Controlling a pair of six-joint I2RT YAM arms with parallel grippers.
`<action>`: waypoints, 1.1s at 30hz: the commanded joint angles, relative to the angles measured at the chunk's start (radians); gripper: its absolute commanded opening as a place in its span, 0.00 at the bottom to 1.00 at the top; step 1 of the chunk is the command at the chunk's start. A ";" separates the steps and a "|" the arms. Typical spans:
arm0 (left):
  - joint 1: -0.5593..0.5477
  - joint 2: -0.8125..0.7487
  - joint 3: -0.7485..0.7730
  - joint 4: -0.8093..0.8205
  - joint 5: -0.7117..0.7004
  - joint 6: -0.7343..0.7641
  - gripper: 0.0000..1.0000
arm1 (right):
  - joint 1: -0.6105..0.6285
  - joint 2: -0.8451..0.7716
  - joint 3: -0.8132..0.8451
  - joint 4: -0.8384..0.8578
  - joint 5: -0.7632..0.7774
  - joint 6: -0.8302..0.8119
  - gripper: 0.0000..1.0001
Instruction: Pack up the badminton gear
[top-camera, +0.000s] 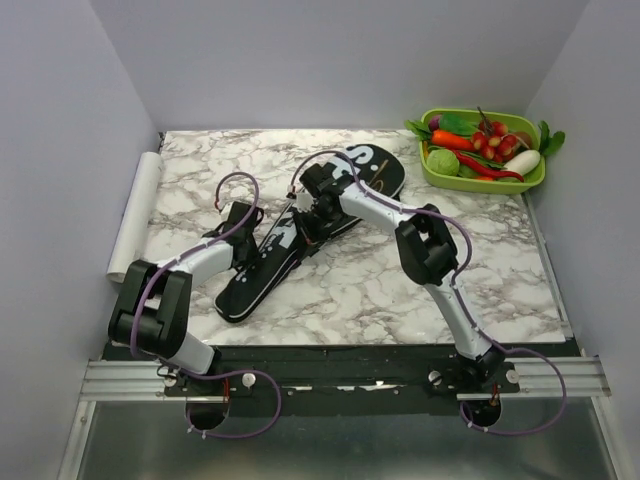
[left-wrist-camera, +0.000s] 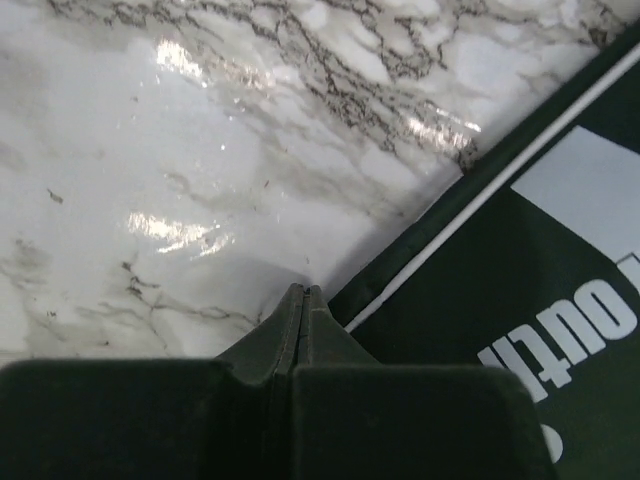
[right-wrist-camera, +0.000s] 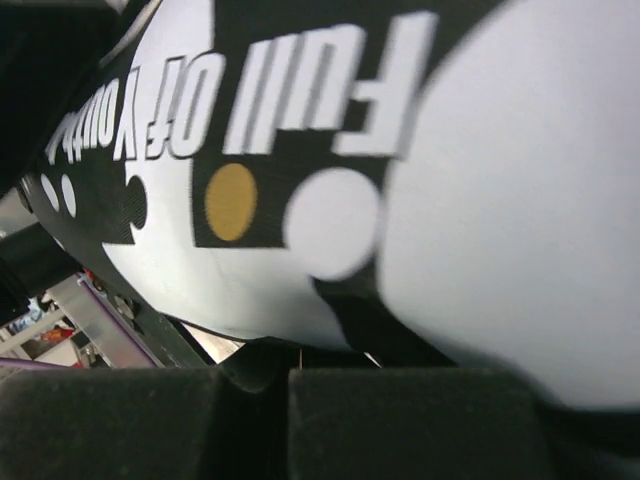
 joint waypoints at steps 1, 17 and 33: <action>-0.054 -0.051 -0.056 -0.076 0.085 -0.026 0.01 | 0.010 0.083 0.115 0.023 -0.007 0.023 0.01; -0.140 -0.083 0.146 -0.201 -0.025 0.048 0.05 | 0.001 -0.207 -0.387 0.146 0.048 -0.080 0.01; -0.230 -0.108 0.048 -0.171 0.144 0.072 0.04 | 0.001 -0.233 -0.455 0.152 0.076 -0.082 0.00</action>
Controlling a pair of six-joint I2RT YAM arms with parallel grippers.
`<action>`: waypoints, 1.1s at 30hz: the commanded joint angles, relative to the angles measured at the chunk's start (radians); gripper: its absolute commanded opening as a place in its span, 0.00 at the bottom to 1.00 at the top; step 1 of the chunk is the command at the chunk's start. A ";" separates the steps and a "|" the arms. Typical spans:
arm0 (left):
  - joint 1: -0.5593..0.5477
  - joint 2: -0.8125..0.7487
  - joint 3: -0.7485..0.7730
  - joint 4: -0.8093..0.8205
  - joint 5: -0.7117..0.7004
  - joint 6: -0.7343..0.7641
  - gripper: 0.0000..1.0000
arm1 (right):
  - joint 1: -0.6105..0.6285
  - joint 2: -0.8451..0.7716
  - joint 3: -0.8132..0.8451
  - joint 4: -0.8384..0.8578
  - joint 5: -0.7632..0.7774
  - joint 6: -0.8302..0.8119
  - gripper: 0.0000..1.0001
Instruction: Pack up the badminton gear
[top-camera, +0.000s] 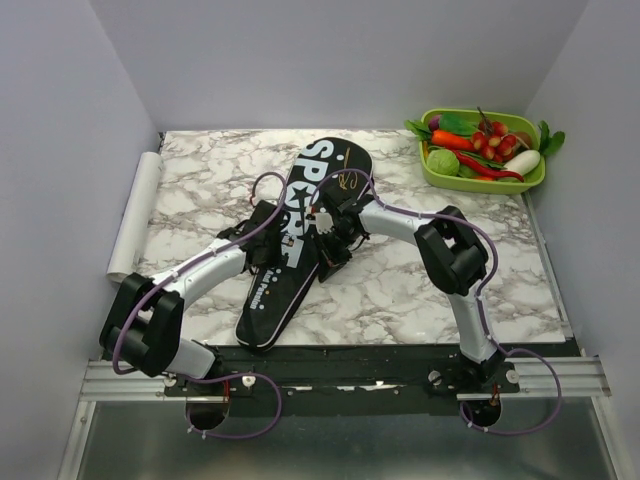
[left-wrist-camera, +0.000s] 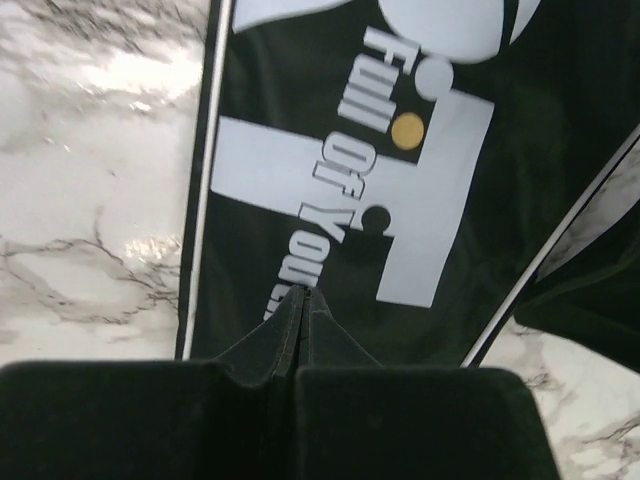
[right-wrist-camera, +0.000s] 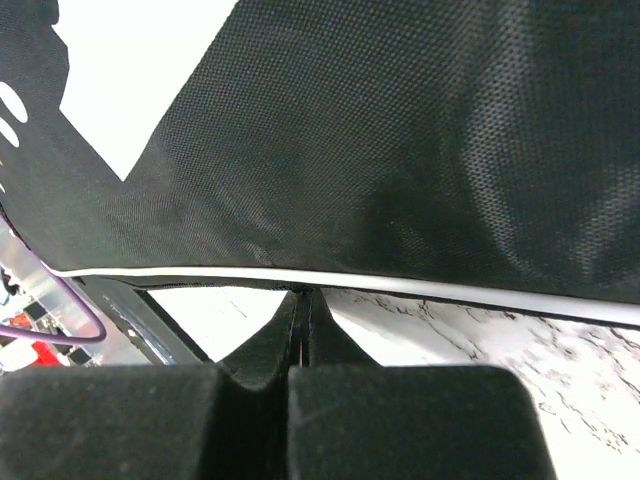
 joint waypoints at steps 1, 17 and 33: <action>-0.024 -0.001 -0.060 0.025 0.080 -0.004 0.04 | 0.010 0.005 0.002 -0.005 0.041 -0.018 0.01; -0.065 0.157 -0.097 0.136 0.129 -0.035 0.04 | 0.065 -0.039 -0.086 0.038 0.024 -0.006 0.01; -0.068 0.200 -0.131 0.225 0.140 -0.038 0.04 | 0.391 -0.226 -0.464 0.702 -0.281 0.434 0.00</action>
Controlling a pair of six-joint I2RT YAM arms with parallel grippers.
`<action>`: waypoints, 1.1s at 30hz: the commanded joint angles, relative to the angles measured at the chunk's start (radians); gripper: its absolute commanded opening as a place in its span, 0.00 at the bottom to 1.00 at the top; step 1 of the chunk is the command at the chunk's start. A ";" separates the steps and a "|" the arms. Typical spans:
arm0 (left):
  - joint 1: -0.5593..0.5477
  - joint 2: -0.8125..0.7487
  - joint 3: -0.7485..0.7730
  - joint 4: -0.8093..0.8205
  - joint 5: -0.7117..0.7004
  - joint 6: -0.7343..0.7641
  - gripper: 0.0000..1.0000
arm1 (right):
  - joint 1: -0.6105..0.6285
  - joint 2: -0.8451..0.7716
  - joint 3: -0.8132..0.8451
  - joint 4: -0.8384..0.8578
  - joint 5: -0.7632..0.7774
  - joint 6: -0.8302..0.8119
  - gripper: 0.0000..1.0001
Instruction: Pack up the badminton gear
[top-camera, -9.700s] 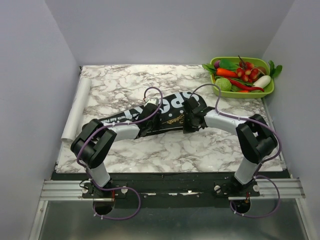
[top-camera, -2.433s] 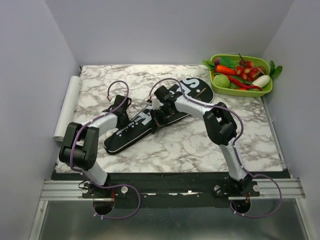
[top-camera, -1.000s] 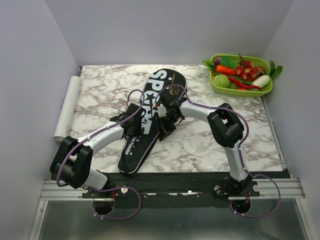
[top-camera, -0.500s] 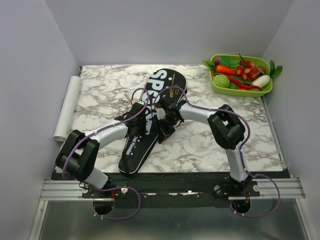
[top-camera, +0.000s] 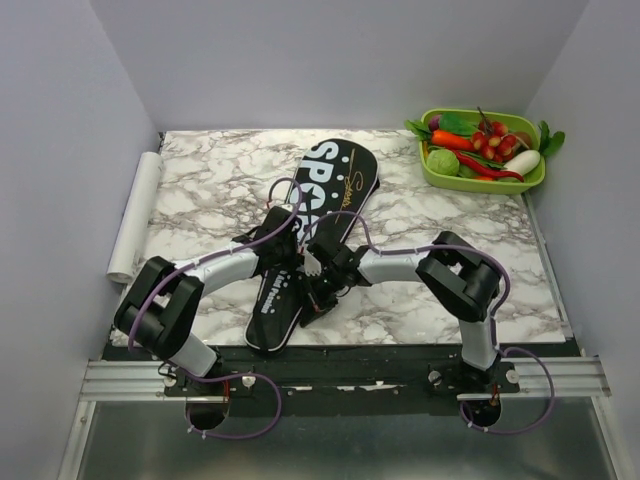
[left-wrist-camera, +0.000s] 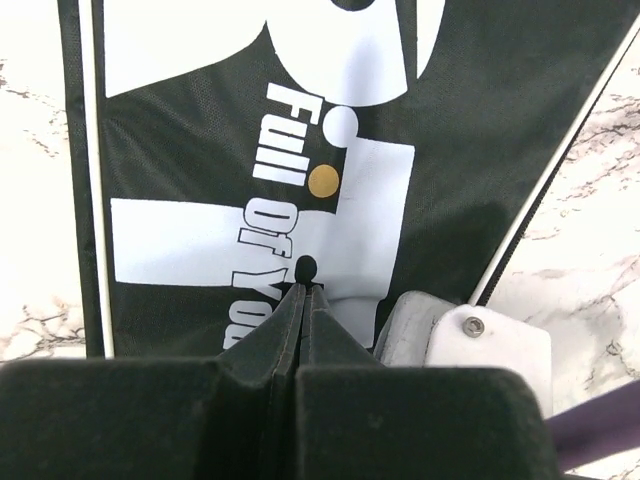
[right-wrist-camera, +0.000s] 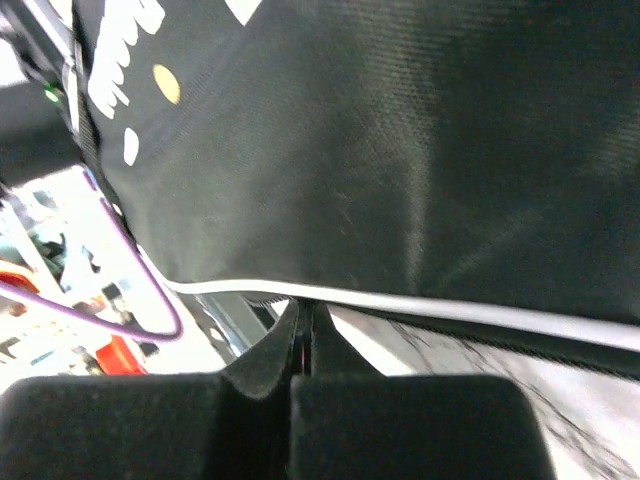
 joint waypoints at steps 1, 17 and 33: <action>-0.008 0.079 -0.054 -0.030 0.012 0.000 0.04 | 0.178 -0.042 -0.060 0.301 -0.200 0.120 0.01; -0.008 -0.111 0.032 -0.090 0.022 -0.007 0.15 | 0.187 -0.097 -0.274 0.597 0.051 0.499 0.01; -0.008 -0.364 -0.087 -0.280 0.024 -0.030 0.31 | -0.175 0.053 -0.011 0.174 -0.171 0.040 0.00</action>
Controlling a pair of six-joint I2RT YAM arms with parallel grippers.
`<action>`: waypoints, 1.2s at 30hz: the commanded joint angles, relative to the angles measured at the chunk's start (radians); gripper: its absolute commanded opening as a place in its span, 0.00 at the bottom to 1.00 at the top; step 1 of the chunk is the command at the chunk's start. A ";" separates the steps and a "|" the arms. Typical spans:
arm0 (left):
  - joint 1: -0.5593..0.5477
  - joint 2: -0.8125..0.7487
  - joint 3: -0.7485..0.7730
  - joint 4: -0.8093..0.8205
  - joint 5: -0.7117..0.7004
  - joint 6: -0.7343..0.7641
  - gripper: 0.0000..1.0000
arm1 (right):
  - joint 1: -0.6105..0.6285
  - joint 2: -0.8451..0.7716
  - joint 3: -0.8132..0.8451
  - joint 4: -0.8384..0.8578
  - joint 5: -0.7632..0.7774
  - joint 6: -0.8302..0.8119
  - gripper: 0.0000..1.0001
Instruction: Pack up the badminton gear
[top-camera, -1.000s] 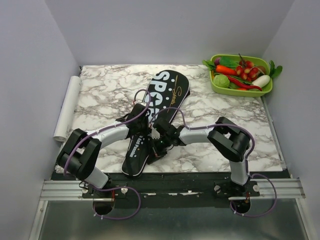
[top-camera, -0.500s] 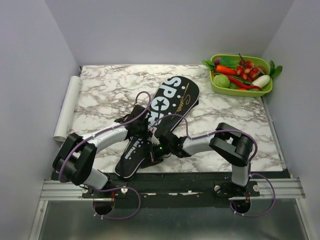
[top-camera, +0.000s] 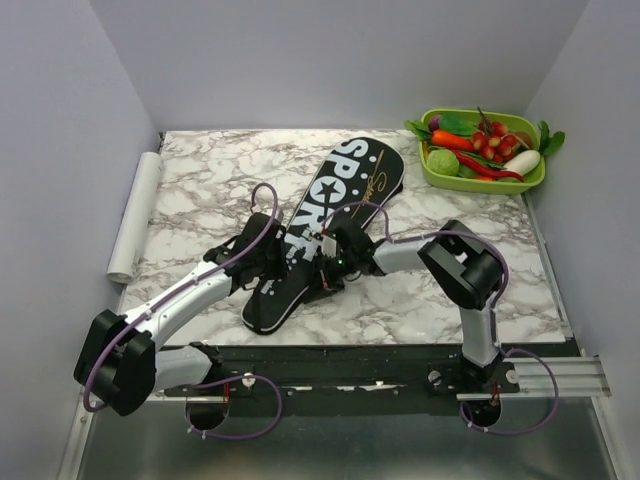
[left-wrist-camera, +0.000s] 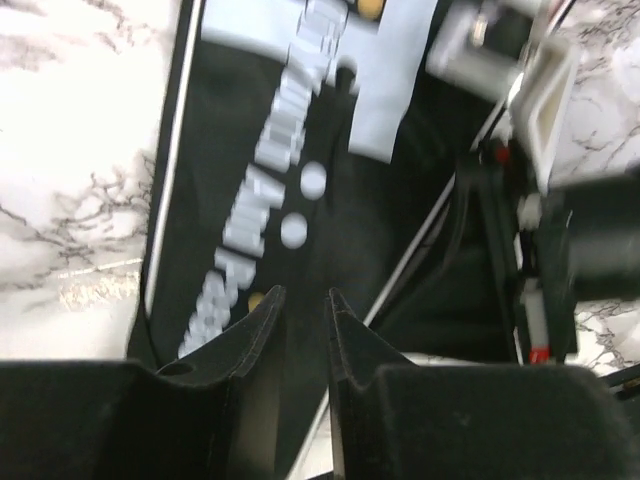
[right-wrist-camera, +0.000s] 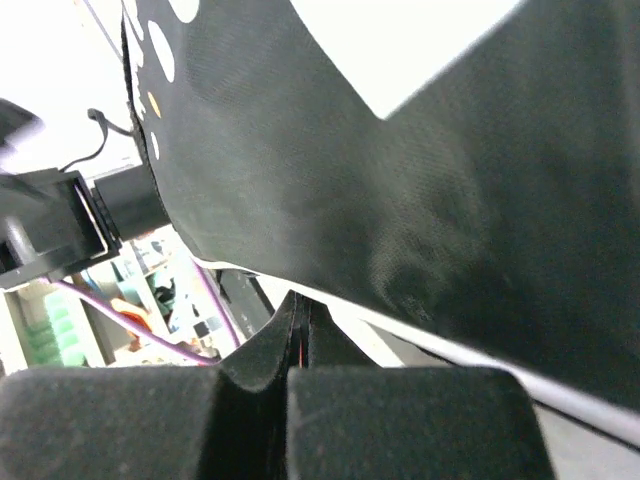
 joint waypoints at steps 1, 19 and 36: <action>0.001 -0.043 -0.069 -0.035 0.018 -0.043 0.31 | -0.051 0.094 0.204 -0.286 -0.084 -0.279 0.00; -0.011 0.046 -0.029 -0.054 -0.227 -0.014 0.36 | -0.150 0.163 0.416 -0.617 -0.115 -0.517 0.01; -0.012 0.195 -0.126 0.087 -0.145 -0.050 0.30 | -0.099 0.150 0.372 -0.570 -0.115 -0.477 0.01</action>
